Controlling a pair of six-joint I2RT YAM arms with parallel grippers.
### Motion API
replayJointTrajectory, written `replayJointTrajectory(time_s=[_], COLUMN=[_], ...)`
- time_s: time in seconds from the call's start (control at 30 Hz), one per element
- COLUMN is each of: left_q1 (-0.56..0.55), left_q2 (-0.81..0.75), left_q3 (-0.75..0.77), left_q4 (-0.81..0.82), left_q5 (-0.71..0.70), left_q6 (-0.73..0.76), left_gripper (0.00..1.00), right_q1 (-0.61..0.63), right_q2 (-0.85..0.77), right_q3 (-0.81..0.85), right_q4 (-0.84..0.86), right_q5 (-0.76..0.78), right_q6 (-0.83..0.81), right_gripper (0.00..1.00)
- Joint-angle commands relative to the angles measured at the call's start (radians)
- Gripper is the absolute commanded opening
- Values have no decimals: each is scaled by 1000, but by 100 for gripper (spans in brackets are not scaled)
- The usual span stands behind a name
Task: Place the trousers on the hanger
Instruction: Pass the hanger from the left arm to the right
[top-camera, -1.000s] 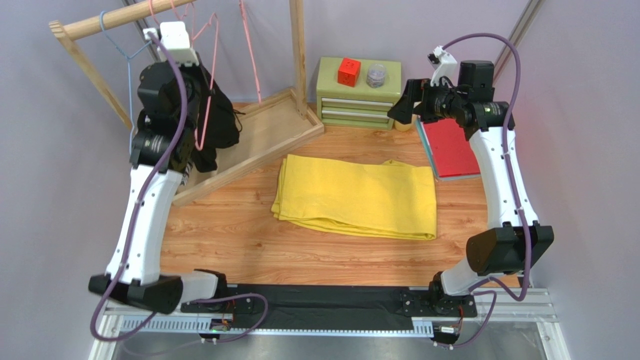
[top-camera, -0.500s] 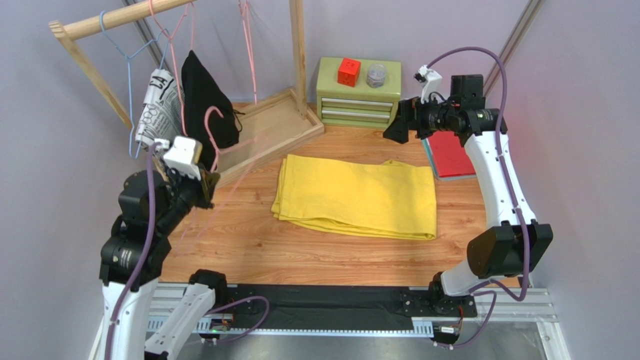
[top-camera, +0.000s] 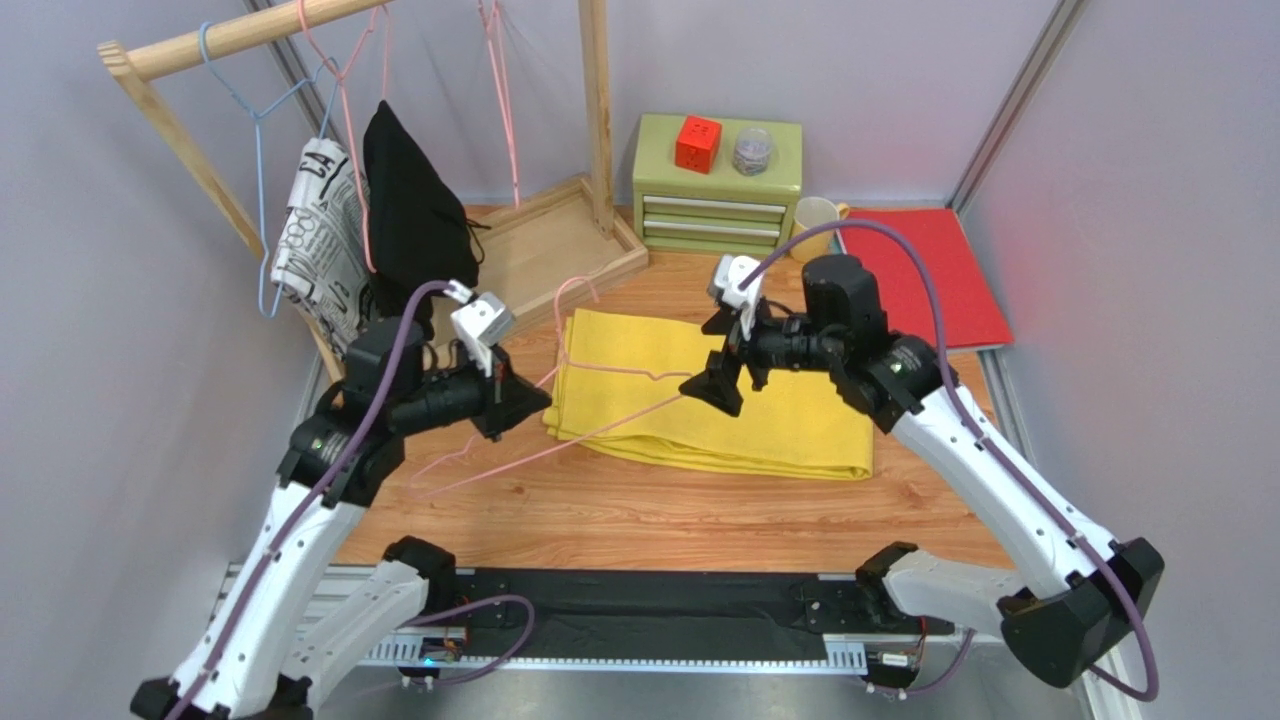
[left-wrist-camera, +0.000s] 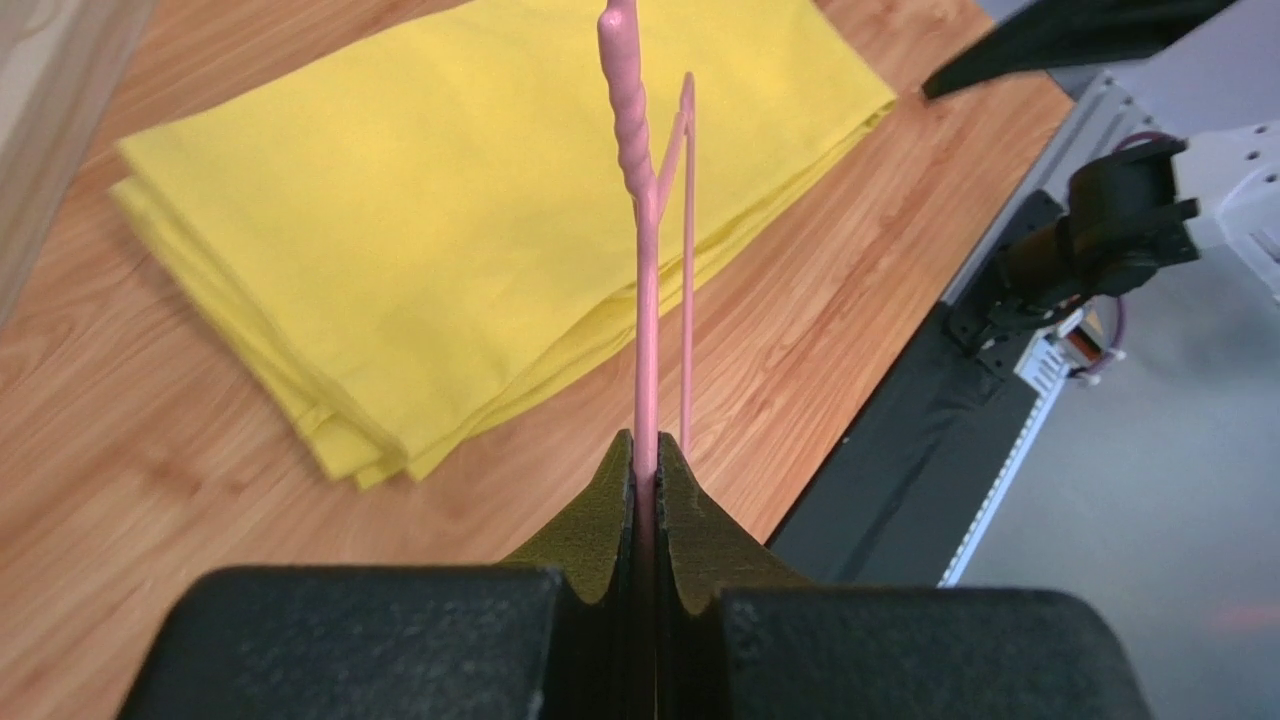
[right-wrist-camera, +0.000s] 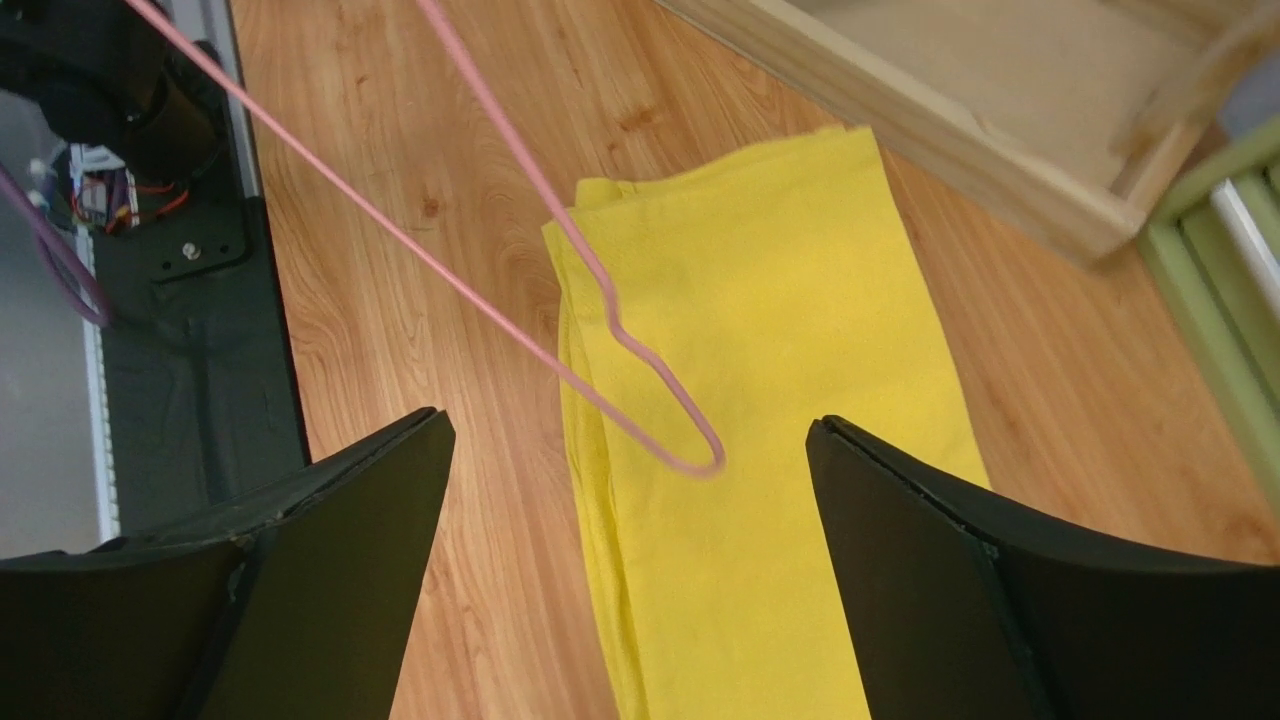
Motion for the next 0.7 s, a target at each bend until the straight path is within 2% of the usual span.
replayJointTrajectory(time_s=[0.0, 0.1, 0.23, 0.4, 0.5, 0.53, 0.57, 0.63, 0.67], left_q1=[-147, -185, -191, -201, -217, -220, -221, -221, -221], left_q2=[80, 114, 158, 171, 158, 155, 155, 160, 158], left_q3=[10, 0, 16, 16, 1, -1, -1, 11, 26], left_q4=[257, 343, 397, 423, 424, 424, 423, 382, 366], left_q5=[-62, -132, -181, -162, -159, -148, -145, -189, -195], left_q6=[-108, -171, -243, -286, -309, -315, -314, -323, -318], left_gripper=[0, 0, 0, 0, 0, 0, 0, 3, 14], right_q1=[134, 167, 177, 180, 175, 168, 164, 155, 146], right_q2=[-35, 11, 47, 76, 80, 82, 73, 59, 47], right_q3=[-70, -61, -58, -81, -90, -93, -97, -123, -131], right_q4=[262, 304, 287, 291, 281, 273, 268, 268, 264], right_q5=[204, 244, 221, 258, 243, 231, 217, 178, 158], right_q6=[-144, -143, -200, -273, -339, -355, -391, -436, -473], right_gripper=[90, 85, 73, 54, 31, 9, 0, 0, 0])
